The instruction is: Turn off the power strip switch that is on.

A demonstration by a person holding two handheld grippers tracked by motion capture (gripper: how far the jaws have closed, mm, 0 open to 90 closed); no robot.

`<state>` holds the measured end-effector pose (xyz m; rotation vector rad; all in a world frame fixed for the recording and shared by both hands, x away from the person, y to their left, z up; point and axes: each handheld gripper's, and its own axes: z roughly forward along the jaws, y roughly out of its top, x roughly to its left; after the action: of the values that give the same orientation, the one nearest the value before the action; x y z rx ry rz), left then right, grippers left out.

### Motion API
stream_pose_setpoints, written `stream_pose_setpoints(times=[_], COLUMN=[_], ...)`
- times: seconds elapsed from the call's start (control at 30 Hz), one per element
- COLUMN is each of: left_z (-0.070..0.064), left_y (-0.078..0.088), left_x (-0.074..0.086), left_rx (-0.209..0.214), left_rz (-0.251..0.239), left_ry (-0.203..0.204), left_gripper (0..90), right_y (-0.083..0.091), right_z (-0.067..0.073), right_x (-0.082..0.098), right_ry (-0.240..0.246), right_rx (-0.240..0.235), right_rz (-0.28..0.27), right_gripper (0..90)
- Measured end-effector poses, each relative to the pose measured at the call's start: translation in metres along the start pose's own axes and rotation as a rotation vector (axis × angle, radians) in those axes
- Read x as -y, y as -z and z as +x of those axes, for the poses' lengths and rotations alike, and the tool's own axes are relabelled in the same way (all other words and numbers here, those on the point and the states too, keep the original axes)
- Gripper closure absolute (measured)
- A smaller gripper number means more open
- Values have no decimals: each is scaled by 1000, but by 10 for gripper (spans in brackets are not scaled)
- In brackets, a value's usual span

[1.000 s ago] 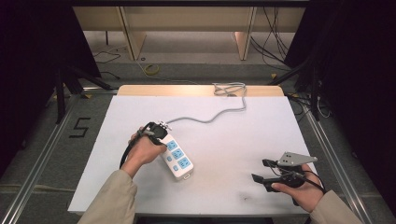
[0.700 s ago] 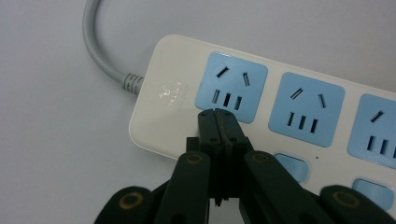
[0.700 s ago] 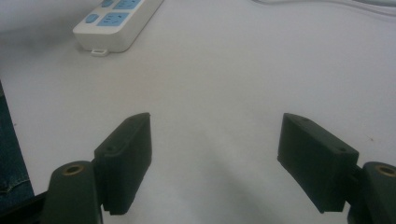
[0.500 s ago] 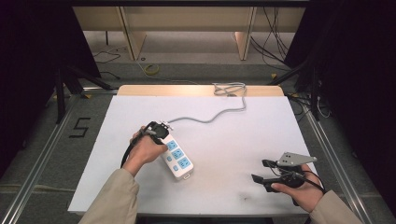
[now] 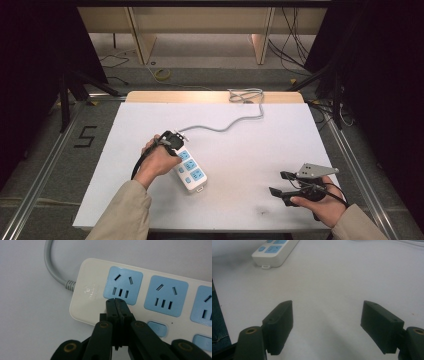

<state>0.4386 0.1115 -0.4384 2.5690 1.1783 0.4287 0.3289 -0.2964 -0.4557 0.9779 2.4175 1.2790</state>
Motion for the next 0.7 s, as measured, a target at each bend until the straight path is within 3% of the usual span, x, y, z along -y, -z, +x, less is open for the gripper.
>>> stream_pose_setpoints(times=[0.7], left_z=[1], left_y=[0], left_x=[3], left_rx=[9], left_rz=[-27], left_ry=[14], left_gripper=[899], right_y=[0], right_z=[0], right_x=[0], right_ry=[-3], right_rx=[1], right_rz=[-4], right_gripper=[266])
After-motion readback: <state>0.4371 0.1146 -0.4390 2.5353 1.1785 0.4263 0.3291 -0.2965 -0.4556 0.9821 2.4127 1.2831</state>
